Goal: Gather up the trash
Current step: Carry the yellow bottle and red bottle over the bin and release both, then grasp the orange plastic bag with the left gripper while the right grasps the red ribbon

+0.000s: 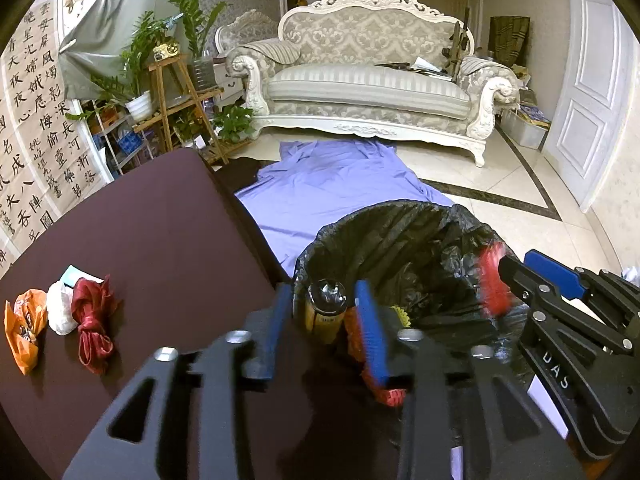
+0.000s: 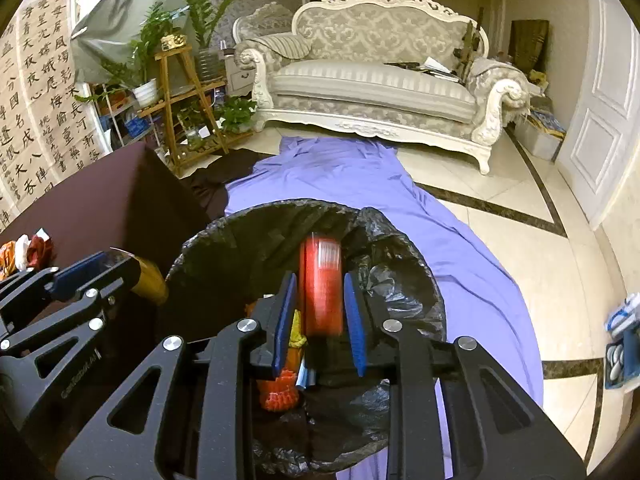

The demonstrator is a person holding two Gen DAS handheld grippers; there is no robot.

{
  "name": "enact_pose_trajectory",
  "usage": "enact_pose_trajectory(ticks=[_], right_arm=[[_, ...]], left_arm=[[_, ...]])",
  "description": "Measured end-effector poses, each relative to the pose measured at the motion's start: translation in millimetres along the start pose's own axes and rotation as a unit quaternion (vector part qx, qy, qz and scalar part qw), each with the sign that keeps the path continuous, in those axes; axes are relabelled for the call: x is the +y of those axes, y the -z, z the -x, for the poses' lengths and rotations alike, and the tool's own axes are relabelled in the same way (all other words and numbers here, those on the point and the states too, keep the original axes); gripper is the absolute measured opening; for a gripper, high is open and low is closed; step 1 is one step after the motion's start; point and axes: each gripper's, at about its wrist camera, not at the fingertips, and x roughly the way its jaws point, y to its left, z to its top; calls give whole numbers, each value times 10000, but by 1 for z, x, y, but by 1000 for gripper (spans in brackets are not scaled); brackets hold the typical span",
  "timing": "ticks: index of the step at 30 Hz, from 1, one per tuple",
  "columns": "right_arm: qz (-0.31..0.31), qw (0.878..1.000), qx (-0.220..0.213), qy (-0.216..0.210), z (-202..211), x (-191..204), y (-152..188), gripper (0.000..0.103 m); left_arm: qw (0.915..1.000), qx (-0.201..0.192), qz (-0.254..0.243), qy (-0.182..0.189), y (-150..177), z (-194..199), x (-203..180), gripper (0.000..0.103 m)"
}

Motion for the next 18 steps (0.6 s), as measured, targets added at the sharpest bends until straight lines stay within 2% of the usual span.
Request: enact_pose_trajectory(ticks=[3,7,12,18], right_arm=[[-2,10000,-21,44,2,-1,1,35],[-14,10000,1,2,5,1,3,35],[69,9998,40,-157,11,17,8,36],[360,9978,105,-543,22,57,16,37]], left_arm=[[10000,-28,54,-27,0,2,1,56],[9999,-91,65,-102,4,8,6,66],[9996,-90,168,-215,15,18,20,67],[9971,-61,549,-526,35,37,63,67]])
